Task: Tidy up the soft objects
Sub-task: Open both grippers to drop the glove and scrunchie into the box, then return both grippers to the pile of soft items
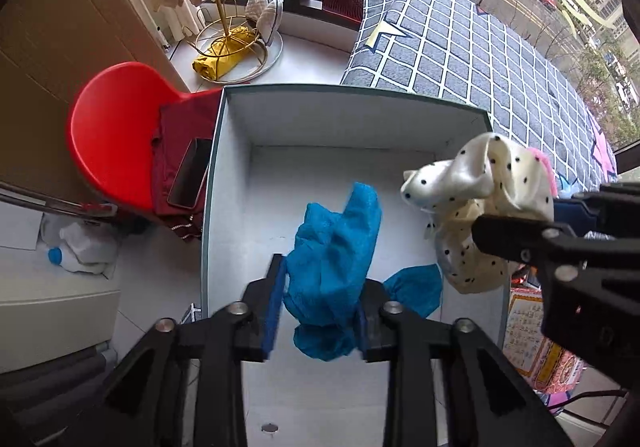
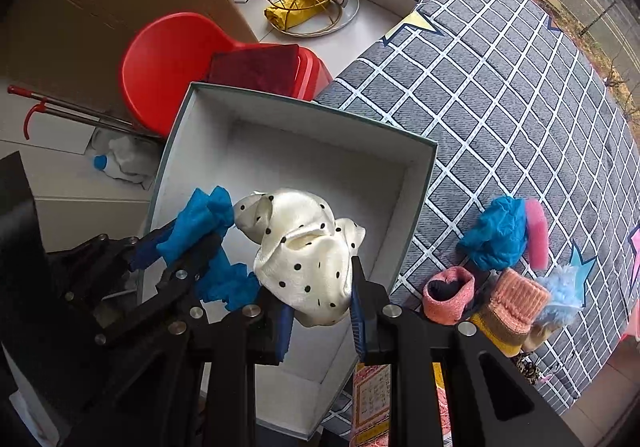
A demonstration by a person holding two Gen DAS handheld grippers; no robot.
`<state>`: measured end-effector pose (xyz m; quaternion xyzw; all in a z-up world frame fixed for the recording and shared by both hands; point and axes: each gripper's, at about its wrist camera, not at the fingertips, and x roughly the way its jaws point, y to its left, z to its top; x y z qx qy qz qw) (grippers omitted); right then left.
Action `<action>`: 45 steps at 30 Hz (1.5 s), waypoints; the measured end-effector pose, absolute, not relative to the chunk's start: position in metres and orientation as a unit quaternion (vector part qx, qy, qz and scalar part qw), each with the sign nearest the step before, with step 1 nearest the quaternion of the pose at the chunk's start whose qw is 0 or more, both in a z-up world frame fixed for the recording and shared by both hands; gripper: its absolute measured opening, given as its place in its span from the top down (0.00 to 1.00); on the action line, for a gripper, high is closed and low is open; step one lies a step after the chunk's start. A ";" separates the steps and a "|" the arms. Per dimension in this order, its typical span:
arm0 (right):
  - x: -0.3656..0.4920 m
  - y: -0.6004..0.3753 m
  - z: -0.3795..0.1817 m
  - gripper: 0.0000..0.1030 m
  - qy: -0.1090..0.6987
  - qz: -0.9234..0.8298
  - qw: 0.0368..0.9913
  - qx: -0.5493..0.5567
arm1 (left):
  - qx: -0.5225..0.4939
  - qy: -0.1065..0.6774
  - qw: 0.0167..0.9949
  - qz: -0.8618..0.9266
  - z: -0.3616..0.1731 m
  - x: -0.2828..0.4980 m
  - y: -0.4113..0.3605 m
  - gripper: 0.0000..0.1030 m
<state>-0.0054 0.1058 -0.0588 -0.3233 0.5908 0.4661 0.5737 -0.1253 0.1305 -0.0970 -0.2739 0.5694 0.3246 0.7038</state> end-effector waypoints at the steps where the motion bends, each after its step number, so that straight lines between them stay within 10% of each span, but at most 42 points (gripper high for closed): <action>1: -0.005 0.105 -0.059 0.75 0.591 0.466 0.574 -0.322 | -0.272 0.573 0.700 0.328 -0.098 -0.126 0.130 0.52; 5: -0.002 0.103 -0.057 0.24 0.594 0.469 0.576 -0.309 | -0.283 0.570 0.692 0.341 -0.100 -0.130 0.130 0.23; 10: 0.003 0.101 -0.051 0.23 0.591 0.465 0.586 -0.303 | -0.294 0.565 0.682 0.359 -0.098 -0.132 0.133 0.00; 26: 0.103 0.018 -0.001 0.23 0.599 0.404 0.658 -0.214 | -0.345 0.539 0.710 0.294 -0.064 -0.101 0.132 0.00; 45: 0.222 -0.108 -0.150 0.23 0.711 0.217 0.663 -0.085 | -0.282 0.598 0.710 0.242 -0.050 -0.016 0.070 0.00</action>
